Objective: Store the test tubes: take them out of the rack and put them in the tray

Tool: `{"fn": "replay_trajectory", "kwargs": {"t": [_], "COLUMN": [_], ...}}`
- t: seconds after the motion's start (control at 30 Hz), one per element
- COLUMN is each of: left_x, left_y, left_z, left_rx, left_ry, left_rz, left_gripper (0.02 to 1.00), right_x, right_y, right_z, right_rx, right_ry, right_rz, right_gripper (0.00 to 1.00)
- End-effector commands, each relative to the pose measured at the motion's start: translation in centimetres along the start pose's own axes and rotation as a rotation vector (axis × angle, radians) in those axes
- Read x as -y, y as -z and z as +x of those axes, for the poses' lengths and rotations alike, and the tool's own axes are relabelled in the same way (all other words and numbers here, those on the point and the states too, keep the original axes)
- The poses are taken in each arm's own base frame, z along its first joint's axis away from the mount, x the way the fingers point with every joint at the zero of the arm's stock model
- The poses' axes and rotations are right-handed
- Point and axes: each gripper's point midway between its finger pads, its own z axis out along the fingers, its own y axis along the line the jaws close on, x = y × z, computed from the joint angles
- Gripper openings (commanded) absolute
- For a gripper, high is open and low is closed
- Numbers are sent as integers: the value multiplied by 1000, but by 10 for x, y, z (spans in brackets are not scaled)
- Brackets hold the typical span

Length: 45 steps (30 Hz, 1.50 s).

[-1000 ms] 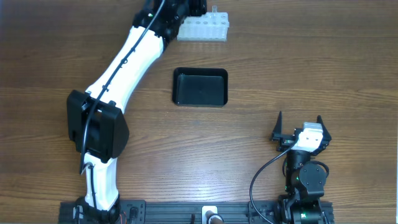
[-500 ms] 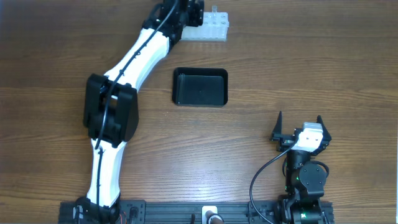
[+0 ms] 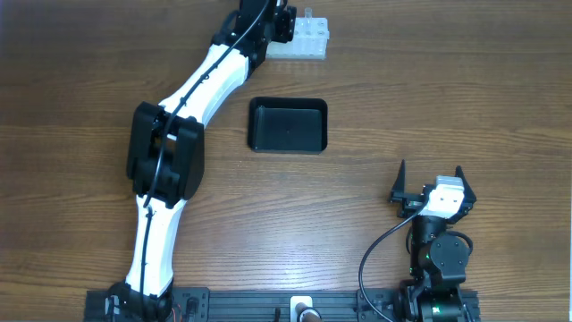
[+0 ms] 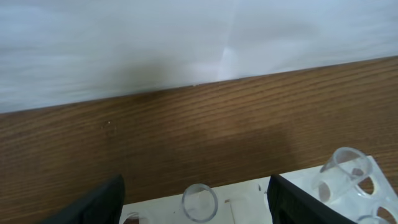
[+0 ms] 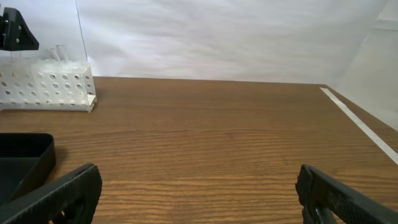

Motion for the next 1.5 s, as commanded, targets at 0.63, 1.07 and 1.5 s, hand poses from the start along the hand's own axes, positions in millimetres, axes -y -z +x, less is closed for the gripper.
{"fn": "replay_trajectory", "kwargs": {"t": [0.63,1.07,1.5], "left_x": [-4,-3,-3], "left_y": [-16,-16,-2], "left_z": [9,9,-14], "left_rx": [12,12,41], "left_ry": [47,47,51], "left_rz": [-14,-13,-10], "left_gripper": [198,82,45], "right_x": [1,1,1], "right_y": [0,0,0], "right_z": [2,2,2], "right_rx": [-1,-1,-1], "right_ry": [-2,-2,-2], "right_rz": [3,3,3], "right_gripper": [993,993,993]}}
